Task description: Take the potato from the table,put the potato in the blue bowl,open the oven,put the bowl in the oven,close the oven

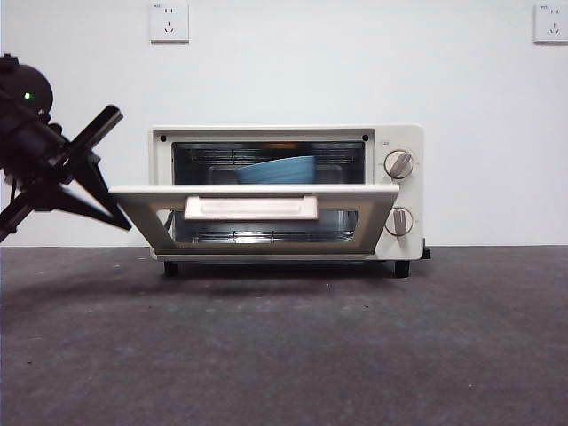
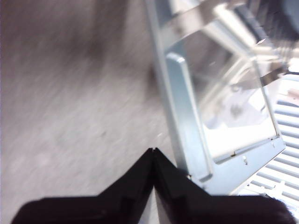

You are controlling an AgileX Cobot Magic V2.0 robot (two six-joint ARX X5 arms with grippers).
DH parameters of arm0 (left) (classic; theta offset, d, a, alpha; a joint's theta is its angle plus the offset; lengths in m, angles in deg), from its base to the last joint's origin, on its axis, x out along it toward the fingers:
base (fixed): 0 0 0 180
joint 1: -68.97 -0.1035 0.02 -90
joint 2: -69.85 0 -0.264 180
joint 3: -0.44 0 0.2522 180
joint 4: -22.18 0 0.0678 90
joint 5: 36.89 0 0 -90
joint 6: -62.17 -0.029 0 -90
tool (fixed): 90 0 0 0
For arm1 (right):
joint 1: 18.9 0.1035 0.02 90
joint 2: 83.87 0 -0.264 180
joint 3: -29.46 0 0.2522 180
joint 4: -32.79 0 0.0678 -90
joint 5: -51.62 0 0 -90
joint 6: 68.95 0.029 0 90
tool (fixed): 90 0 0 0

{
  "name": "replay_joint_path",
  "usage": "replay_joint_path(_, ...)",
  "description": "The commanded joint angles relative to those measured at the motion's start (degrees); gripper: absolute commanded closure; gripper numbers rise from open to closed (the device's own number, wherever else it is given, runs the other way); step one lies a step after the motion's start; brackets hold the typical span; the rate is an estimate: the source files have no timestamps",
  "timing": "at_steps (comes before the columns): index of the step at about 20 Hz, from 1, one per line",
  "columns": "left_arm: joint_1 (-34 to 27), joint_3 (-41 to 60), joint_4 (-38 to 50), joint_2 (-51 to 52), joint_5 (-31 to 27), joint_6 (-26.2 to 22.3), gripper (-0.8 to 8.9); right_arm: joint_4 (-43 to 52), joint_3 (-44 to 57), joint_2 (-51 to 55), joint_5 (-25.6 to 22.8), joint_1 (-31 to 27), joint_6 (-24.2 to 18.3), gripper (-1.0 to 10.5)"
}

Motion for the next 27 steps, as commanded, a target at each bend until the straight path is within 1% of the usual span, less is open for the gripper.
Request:
replay_joint_path(1, 0.55, -2.27, 0.04, 0.5, 1.75, -0.02, 8.19, 0.39, 0.44, 0.17, 0.02, 0.09, 0.63, 9.6)
replay_joint_path(5, 0.55, -5.79, -0.37, 0.5, 1.7, 0.63, 8.19, 0.39, 0.44, 0.17, 0.02, 0.09, 1.03, 9.6)
replay_joint_path(10, 0.55, -9.53, 5.29, 0.5, -0.02, 5.73, 8.19, 0.37, 0.44, 0.17, 0.0, 0.09, 1.51, 9.6)
replay_joint_path(13, 0.55, -10.82, 9.18, 0.5, -3.15, 8.63, 8.19, 0.35, 0.44, 0.17, 0.0, 0.09, 1.9, 9.6)
replay_joint_path(18, 0.85, -10.99, 16.46, 0.5, -7.45, 9.92, 8.19, 0.35, 0.44, 0.17, -0.26, 0.09, 2.08, 9.6)
replay_joint_path(20, 0.9, -11.02, 18.88, 0.5, -7.23, 10.43, 8.19, 0.35, 0.44, 0.17, -0.5, 0.09, 2.08, 9.6)
replay_joint_path(23, 0.9, -11.02, 18.16, 0.5, -6.54, 10.4, 8.19, 0.35, 0.44, 0.17, -1.38, 0.09, 2.05, 9.6)
replay_joint_path(25, 0.9, -11.02, 16.94, 0.5, -4.68, 10.34, 8.19, 0.33, 0.44, 0.17, -2.56, 0.09, 2.05, 9.6)
replay_joint_path(27, 1.07, -11.02, 15.63, 0.74, -1.86, 8.59, 8.19, 0.28, 0.44, 0.17, -3.52, 0.09, 2.05, 9.6)
